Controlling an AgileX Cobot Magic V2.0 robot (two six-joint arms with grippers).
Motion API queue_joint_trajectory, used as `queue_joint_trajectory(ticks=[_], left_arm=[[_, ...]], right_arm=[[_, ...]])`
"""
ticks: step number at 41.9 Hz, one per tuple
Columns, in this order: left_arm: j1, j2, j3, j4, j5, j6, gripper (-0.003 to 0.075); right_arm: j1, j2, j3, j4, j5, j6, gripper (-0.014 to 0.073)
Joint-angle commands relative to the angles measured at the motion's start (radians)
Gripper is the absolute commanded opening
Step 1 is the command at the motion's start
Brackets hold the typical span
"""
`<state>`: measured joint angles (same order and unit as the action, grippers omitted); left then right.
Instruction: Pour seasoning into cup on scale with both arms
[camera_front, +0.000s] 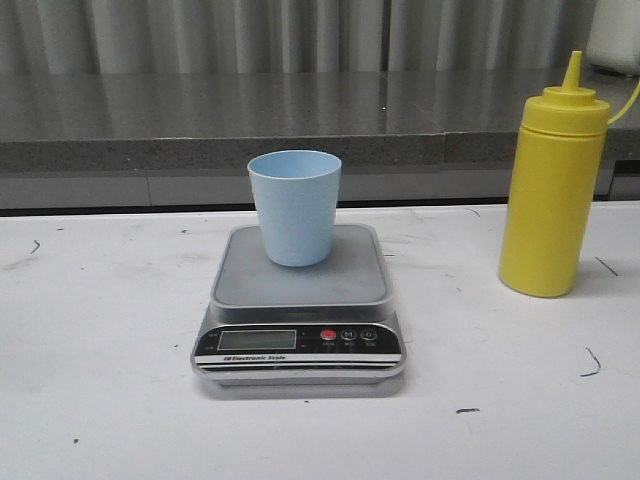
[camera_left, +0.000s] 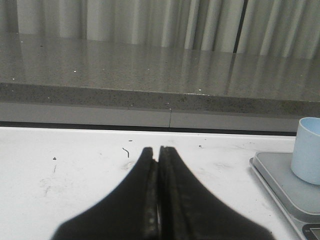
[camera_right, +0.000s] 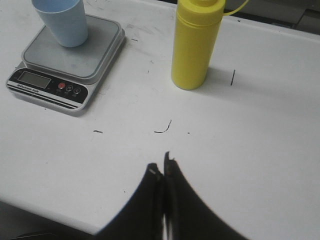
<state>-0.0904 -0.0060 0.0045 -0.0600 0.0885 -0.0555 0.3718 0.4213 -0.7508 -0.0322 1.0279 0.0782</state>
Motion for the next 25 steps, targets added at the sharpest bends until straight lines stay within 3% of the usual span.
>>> queue_joint_trajectory(ticks=[1,14,25], left_arm=[[0.004,-0.016,0.024,-0.001,-0.089,-0.004,-0.0020],[0.004,-0.016,0.024,0.069,-0.096,-0.004,-0.0020],[0.004,-0.016,0.024,-0.010,-0.112,0.055,-0.0020]], right_arm=[[-0.005,0.007,-0.031,-0.015,-0.058,-0.011,-0.0117],[-0.005,0.007,-0.031,-0.015,-0.058,-0.011,-0.0117],[-0.005,0.007,-0.031,-0.015,-0.058,-0.011,-0.0117]])
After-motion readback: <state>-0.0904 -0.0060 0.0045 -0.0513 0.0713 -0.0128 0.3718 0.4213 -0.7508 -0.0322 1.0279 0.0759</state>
